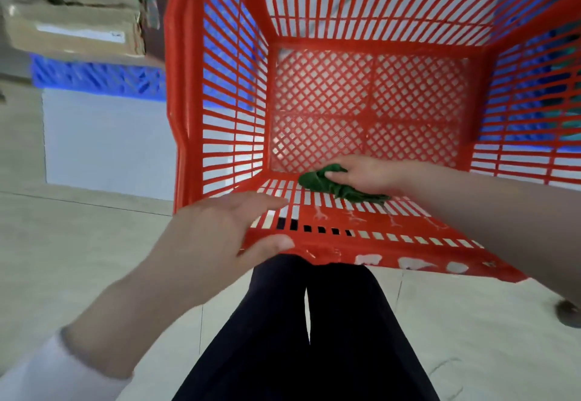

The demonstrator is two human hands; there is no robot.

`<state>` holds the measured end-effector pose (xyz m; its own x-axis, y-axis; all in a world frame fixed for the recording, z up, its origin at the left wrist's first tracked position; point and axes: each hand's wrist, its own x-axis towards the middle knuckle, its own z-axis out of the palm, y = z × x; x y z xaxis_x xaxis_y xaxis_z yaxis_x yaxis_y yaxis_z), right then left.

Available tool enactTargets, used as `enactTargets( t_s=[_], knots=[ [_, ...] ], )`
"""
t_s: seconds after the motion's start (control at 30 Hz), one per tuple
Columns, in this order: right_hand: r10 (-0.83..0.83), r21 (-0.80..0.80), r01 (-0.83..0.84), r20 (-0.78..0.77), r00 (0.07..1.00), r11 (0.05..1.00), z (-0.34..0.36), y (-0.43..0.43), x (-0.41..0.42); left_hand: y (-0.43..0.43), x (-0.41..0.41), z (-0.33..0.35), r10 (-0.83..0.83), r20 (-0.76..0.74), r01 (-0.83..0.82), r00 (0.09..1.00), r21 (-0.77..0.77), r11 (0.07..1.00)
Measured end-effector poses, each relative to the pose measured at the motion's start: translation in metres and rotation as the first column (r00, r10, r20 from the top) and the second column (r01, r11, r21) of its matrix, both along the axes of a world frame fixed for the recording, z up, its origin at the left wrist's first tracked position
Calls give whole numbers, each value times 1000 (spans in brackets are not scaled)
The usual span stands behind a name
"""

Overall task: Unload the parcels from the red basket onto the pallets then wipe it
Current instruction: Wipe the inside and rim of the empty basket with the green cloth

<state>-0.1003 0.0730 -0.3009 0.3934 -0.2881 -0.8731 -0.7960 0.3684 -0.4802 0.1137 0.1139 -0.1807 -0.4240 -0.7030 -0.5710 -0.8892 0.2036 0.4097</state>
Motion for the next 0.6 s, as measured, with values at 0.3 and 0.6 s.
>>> enactTargets(
  t_s=[0.3,0.6],
  knots=[
    [99,-2,-100,-105,990,995,10,3,17,8,12,-25,-296,-2,279,955,-329,902],
    [66,-17,-66,24,998,998,52,10,-6,8,11,-30,-323,69,321,944,-427,846]
  ],
)
